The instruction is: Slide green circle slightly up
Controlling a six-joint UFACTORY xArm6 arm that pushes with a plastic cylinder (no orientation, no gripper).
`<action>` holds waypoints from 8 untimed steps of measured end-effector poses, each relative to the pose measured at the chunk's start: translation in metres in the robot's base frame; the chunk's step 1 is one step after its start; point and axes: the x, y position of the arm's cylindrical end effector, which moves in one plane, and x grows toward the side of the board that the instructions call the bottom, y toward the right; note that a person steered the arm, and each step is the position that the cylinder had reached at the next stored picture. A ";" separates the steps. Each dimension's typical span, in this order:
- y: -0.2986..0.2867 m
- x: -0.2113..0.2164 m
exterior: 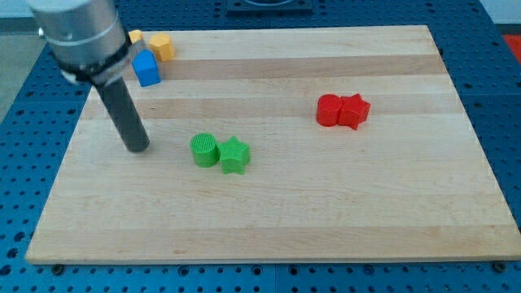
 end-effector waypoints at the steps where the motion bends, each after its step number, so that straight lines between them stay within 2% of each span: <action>1: 0.034 0.037; 2: 0.079 0.041; 3: 0.091 0.033; 8: 0.090 -0.078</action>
